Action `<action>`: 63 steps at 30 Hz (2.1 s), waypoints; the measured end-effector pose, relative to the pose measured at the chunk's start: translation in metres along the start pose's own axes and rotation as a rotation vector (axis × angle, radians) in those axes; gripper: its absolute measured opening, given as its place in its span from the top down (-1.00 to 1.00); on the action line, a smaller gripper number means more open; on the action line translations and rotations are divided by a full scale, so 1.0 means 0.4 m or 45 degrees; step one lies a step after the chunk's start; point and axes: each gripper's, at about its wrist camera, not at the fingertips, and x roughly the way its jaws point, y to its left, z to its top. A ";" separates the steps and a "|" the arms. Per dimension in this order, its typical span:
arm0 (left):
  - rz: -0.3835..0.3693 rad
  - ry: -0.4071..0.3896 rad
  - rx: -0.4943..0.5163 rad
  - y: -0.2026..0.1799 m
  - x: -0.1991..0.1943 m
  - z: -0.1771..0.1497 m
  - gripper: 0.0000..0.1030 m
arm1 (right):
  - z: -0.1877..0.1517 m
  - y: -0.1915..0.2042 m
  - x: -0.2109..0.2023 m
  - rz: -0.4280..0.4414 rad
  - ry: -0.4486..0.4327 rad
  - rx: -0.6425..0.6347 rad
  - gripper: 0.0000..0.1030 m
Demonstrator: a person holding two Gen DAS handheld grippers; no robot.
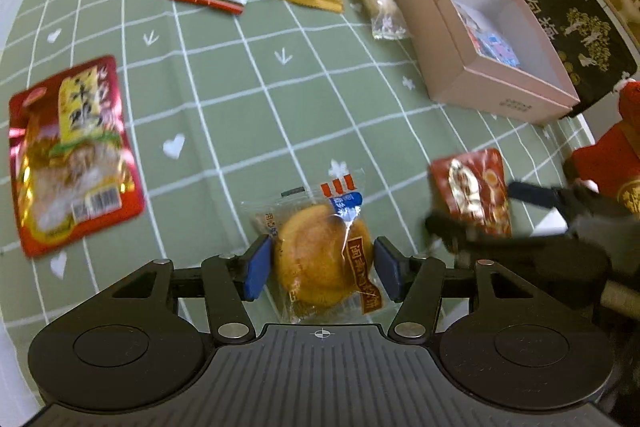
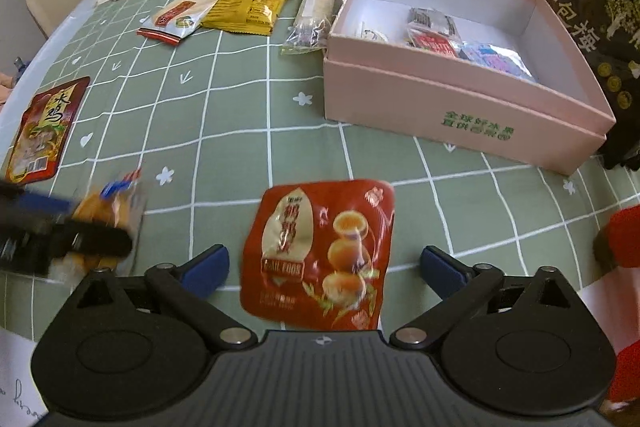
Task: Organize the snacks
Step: 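Drop the cake packet into the pink box with the left tool while the right drops the egg pouch there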
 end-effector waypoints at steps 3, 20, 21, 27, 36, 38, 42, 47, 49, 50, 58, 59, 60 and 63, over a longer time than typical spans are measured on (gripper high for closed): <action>-0.003 0.013 0.022 -0.015 -0.007 -0.019 -0.18 | 0.015 -0.005 -0.015 -0.024 0.004 -0.010 -0.43; -0.136 -0.107 0.215 -0.192 -0.058 0.132 -0.18 | 0.027 -0.182 -0.117 -0.076 0.014 0.141 -0.42; -0.144 -0.151 0.236 -0.213 -0.069 0.170 -0.18 | 0.026 -0.185 -0.120 -0.071 0.013 0.145 -0.42; -0.202 -0.335 0.300 -0.320 -0.058 0.372 -0.18 | 0.034 -0.189 -0.140 -0.059 -0.013 0.124 -0.42; -0.204 -0.250 0.208 -0.363 0.107 0.483 -0.13 | 0.056 -0.202 -0.142 -0.057 -0.039 0.068 -0.42; -0.208 -0.255 0.205 -0.356 0.104 0.480 -0.13 | 0.063 -0.206 -0.138 -0.047 -0.040 0.077 -0.42; -0.252 -0.283 0.136 -0.304 0.059 0.443 -0.13 | 0.108 -0.216 -0.160 -0.030 -0.100 0.076 -0.42; -0.216 -0.284 -0.057 -0.135 -0.003 0.347 -0.13 | 0.294 -0.263 -0.203 -0.033 -0.206 0.073 -0.42; -0.179 -0.270 -0.138 -0.063 -0.012 0.303 -0.13 | 0.388 -0.284 -0.179 -0.016 -0.186 0.081 -0.45; -0.162 -0.258 -0.169 -0.034 -0.015 0.282 -0.13 | 0.431 -0.297 -0.156 0.013 -0.154 0.095 -0.45; -0.001 -0.245 -0.352 0.166 -0.068 0.116 -0.13 | 0.554 -0.260 -0.052 0.116 -0.033 0.233 -0.45; 0.012 -0.240 -0.372 0.187 -0.075 0.097 -0.13 | 0.563 -0.217 -0.038 0.089 -0.022 0.174 -0.45; 0.019 -0.235 -0.392 0.206 -0.079 0.080 -0.13 | 0.573 -0.184 -0.026 0.066 -0.020 0.124 -0.45; 0.033 -0.236 -0.442 0.252 -0.099 0.036 -0.13 | 0.596 -0.085 0.019 0.097 -0.002 0.043 -0.45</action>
